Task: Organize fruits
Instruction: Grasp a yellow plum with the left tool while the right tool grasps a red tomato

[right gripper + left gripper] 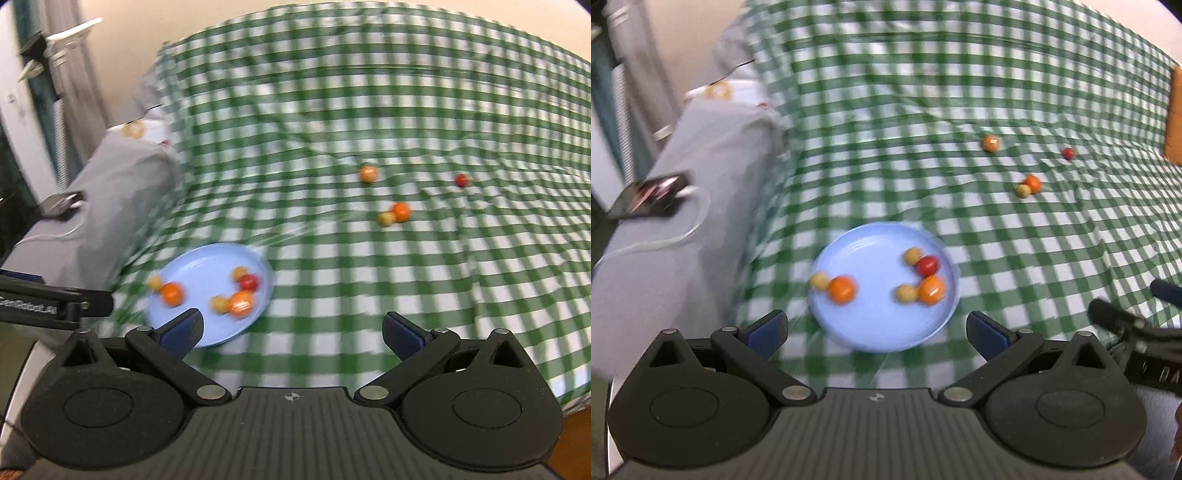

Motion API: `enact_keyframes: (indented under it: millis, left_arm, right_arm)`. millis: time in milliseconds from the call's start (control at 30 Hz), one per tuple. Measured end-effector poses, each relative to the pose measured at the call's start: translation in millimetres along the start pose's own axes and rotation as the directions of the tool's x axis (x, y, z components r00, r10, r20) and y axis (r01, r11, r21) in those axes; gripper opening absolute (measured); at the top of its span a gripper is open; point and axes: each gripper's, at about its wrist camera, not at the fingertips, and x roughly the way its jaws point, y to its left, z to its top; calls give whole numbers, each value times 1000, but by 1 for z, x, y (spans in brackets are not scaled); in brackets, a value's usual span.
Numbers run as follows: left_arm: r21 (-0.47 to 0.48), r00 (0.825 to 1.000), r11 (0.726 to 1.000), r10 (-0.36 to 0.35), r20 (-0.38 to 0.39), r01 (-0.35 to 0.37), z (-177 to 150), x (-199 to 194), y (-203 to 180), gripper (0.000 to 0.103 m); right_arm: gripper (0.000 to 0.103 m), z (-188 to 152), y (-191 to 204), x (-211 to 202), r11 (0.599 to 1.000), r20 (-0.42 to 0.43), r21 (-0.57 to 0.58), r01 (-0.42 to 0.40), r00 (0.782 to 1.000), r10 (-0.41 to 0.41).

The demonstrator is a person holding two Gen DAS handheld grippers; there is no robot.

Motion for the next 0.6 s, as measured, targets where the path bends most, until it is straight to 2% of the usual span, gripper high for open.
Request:
enact_keyframes:
  millis: [200, 300, 467, 600]
  left_arm:
    - [72, 994, 991, -108, -19, 109, 58, 65, -57, 103]
    - [101, 990, 985, -137, -21, 138, 87, 110, -89, 103]
    - [171, 985, 970, -172, -21, 173, 129, 191, -138, 103]
    - [238, 978, 948, -207, -39, 210, 149, 248, -172, 102]
  right_arm:
    - [102, 40, -83, 44, 988, 59, 61, 144, 987, -148]
    - [102, 67, -132, 82, 979, 83, 95, 178, 979, -186]
    - [102, 113, -211, 171, 966, 93, 136, 222, 967, -235]
    - [102, 144, -258, 252, 954, 74, 147, 263, 958, -275]
